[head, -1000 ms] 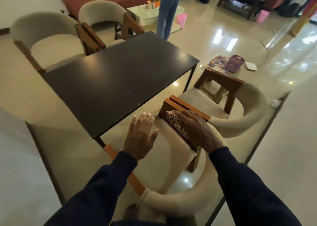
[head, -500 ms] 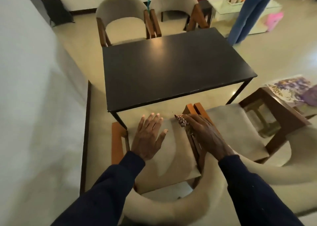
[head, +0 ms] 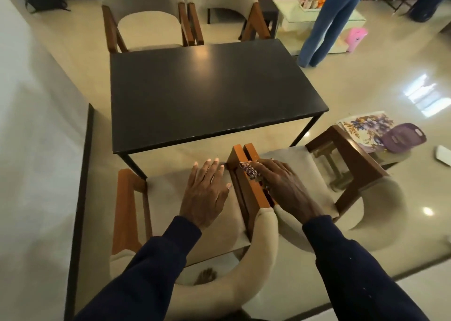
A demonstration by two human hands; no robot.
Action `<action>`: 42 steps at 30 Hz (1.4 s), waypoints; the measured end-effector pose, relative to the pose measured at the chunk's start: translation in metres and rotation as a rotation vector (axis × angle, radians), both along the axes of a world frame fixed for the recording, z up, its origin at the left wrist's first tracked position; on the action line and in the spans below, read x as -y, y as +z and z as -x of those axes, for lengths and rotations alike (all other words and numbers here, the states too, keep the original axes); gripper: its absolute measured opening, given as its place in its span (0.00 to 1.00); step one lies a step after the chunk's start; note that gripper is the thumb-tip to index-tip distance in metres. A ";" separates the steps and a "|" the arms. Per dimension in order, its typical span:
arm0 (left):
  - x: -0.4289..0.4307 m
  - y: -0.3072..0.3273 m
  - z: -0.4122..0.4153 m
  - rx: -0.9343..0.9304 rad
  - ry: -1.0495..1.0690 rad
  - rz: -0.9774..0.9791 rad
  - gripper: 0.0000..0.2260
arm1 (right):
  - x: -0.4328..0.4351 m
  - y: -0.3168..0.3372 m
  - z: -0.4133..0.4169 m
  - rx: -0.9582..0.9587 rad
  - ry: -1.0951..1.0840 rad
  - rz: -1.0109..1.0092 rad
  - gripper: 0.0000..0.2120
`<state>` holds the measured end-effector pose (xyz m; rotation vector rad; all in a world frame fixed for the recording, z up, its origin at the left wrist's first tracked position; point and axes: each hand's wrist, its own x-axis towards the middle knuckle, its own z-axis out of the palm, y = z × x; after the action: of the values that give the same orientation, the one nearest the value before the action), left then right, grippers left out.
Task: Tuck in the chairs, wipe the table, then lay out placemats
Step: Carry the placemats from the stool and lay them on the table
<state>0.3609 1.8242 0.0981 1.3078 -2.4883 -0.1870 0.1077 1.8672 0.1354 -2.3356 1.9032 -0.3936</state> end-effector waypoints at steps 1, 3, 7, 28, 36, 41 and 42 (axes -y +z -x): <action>-0.001 -0.001 0.007 -0.006 0.000 0.008 0.28 | -0.002 0.001 0.006 -0.009 -0.008 -0.011 0.39; -0.006 -0.003 0.020 -0.017 0.001 0.002 0.27 | -0.005 0.004 0.021 -0.025 -0.018 -0.053 0.37; -0.011 -0.006 0.050 -0.013 -0.004 -0.032 0.28 | -0.010 0.003 0.057 -0.024 -0.010 -0.090 0.35; -0.081 0.004 0.441 -0.018 0.046 -0.011 0.26 | -0.075 -0.019 0.440 0.082 0.027 -0.006 0.36; -0.069 0.002 0.532 -0.048 -0.006 -0.001 0.24 | -0.076 -0.008 0.535 0.073 0.015 -0.014 0.30; -0.070 -0.002 0.603 -0.080 -0.037 -0.052 0.26 | -0.088 -0.007 0.609 0.076 -0.018 -0.072 0.28; -0.068 -0.002 0.617 -0.065 -0.053 -0.050 0.26 | -0.089 -0.009 0.625 0.063 -0.022 -0.064 0.29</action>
<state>-0.2565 1.8925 0.0962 1.2358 -2.4798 -0.3012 -0.5170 1.9559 0.1264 -2.2372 1.8857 -0.3975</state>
